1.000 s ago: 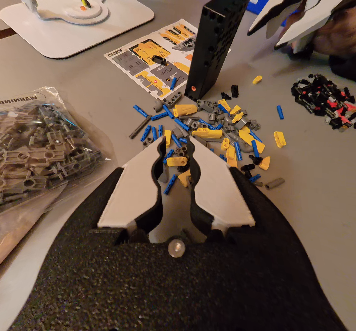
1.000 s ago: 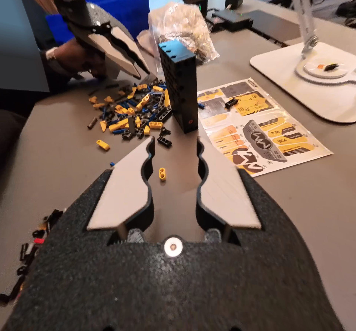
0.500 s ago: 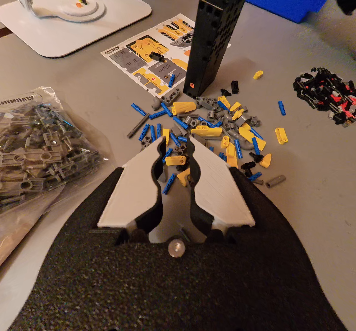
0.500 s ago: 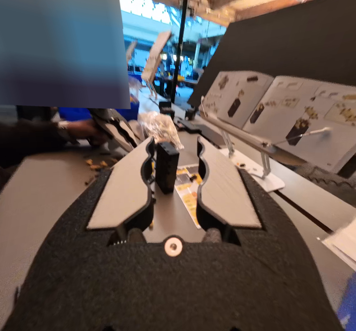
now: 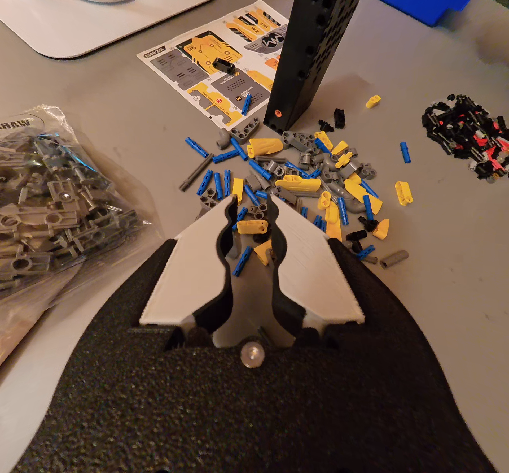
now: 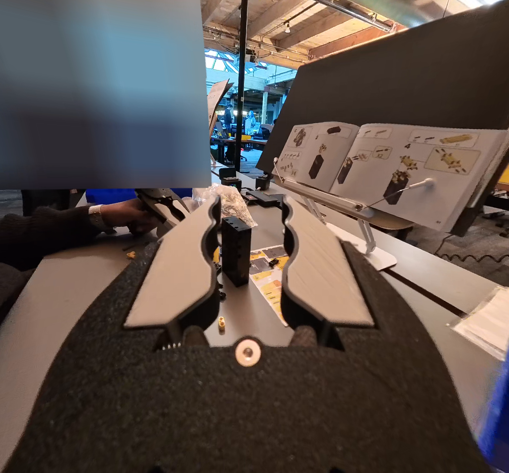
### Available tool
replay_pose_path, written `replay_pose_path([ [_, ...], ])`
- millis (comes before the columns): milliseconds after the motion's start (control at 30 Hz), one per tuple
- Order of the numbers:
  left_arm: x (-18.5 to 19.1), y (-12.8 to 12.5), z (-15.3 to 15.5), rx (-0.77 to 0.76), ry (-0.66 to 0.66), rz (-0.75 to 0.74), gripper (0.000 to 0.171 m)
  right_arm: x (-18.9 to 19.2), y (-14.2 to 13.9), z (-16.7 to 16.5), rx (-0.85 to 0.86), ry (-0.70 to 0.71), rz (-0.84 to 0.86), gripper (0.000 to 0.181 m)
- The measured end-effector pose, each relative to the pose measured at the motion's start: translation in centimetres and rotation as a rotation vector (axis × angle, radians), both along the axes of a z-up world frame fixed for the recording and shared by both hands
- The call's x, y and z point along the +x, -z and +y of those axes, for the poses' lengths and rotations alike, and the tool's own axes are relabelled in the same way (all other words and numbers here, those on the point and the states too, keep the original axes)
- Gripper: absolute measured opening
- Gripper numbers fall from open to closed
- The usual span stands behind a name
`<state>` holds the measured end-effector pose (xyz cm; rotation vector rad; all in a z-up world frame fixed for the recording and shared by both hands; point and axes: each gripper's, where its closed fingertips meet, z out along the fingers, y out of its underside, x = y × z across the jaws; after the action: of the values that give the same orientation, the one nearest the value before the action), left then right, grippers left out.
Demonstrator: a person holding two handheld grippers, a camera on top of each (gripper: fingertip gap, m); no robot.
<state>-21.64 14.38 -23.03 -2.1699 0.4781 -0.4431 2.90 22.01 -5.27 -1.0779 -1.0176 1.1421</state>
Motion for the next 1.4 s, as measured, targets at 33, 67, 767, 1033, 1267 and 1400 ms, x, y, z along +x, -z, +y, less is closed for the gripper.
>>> replay_pose_path([
  [33, 0.0, 0.1, 0.0, -0.004, 0.001, 0.0, 0.02, -0.3, 0.2, -0.1, -0.005, -0.006, 0.002, 0.042],
  [67, 0.0, 0.1, 0.0, -0.008, 0.001, -0.001, 0.02, -0.6, 0.4, -0.2, -0.013, -0.01, 0.007, 0.042],
  [767, 0.2, 1.5, 0.0, -0.074, 0.01, 0.065, 0.02, -4.8, 9.4, -0.5, -0.162, -0.123, -0.305, 0.042],
  [1033, 0.2, 1.5, 0.1, -0.079, 0.011, 0.057, 0.02, -5.3, 11.7, -0.1, -0.216, -0.135, -0.372, 0.042],
  [1267, 0.3, 1.5, 0.0, -0.084, 0.02, 0.047, 0.02, -5.3, 11.8, 0.1, -0.229, -0.129, -0.371, 0.042],
  [1400, 1.0, 1.6, -0.4, -0.078, 0.066, 0.067, 0.02, -5.4, 12.0, 0.0, -0.225, -0.128, -0.382, 0.042],
])
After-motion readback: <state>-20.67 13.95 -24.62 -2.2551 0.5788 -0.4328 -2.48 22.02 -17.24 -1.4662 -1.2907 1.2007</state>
